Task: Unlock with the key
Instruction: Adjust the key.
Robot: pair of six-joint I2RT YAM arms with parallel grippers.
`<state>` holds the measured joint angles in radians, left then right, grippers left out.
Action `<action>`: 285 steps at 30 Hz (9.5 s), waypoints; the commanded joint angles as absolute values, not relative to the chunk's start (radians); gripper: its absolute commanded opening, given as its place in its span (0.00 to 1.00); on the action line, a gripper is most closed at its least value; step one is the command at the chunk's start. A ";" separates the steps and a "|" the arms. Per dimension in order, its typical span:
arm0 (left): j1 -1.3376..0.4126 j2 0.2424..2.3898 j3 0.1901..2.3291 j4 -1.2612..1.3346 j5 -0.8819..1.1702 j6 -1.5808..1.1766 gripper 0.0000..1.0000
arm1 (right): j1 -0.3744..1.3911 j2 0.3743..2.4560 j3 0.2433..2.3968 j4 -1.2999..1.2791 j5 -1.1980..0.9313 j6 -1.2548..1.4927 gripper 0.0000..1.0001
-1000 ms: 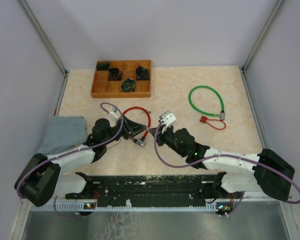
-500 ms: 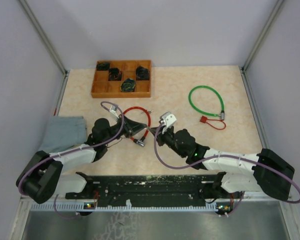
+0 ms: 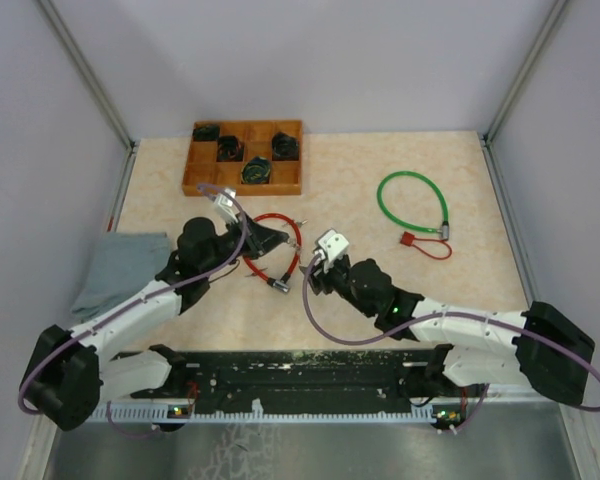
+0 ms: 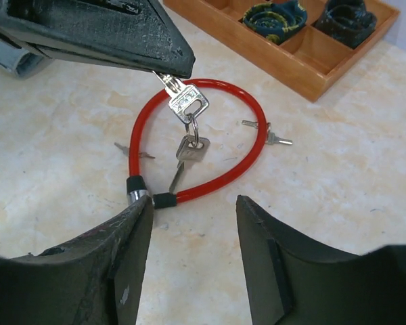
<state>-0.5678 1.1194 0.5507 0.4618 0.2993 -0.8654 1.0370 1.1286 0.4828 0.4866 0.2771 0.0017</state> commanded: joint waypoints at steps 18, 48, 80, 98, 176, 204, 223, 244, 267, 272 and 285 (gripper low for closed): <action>-0.592 1.086 0.817 -0.069 0.155 -0.740 0.00 | 1.045 1.307 0.461 1.073 0.038 -0.522 0.57; -0.607 1.107 0.823 -0.065 0.207 -0.831 0.00 | 1.045 1.484 0.527 1.094 0.099 -0.585 0.33; -0.582 0.918 0.655 0.250 0.276 -0.615 0.54 | 0.848 1.233 0.568 0.803 -0.310 -0.072 0.00; -0.578 0.976 0.618 0.488 0.506 -0.624 0.50 | 0.711 1.168 0.613 0.795 -0.659 0.209 0.00; -0.574 1.023 0.348 0.960 0.228 -0.935 0.00 | 0.694 1.299 0.413 1.363 -0.404 0.582 0.45; -0.574 1.075 0.313 1.183 0.359 -0.908 0.00 | 0.735 1.446 0.488 1.541 -0.490 0.741 0.28; -0.574 1.093 0.301 1.270 0.390 -0.921 0.00 | 0.752 1.458 0.516 1.479 -0.503 0.749 0.16; -0.574 1.071 0.270 1.284 0.353 -0.917 0.00 | 0.765 1.459 0.509 1.491 -0.532 0.764 0.00; -0.574 1.046 0.255 1.294 0.333 -0.912 0.00 | 0.790 1.460 0.537 1.460 -0.558 0.772 0.10; -0.574 1.053 0.252 1.305 0.328 -0.915 0.00 | 0.790 1.459 0.528 1.477 -0.563 0.775 0.10; -0.574 1.038 0.229 1.304 0.293 -0.911 0.00 | 0.790 1.436 0.494 1.499 -0.551 0.775 0.18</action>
<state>-0.5800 1.0466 0.2459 1.2629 0.3412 -0.9203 0.7750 1.4597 0.4919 1.4200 -0.5133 0.7635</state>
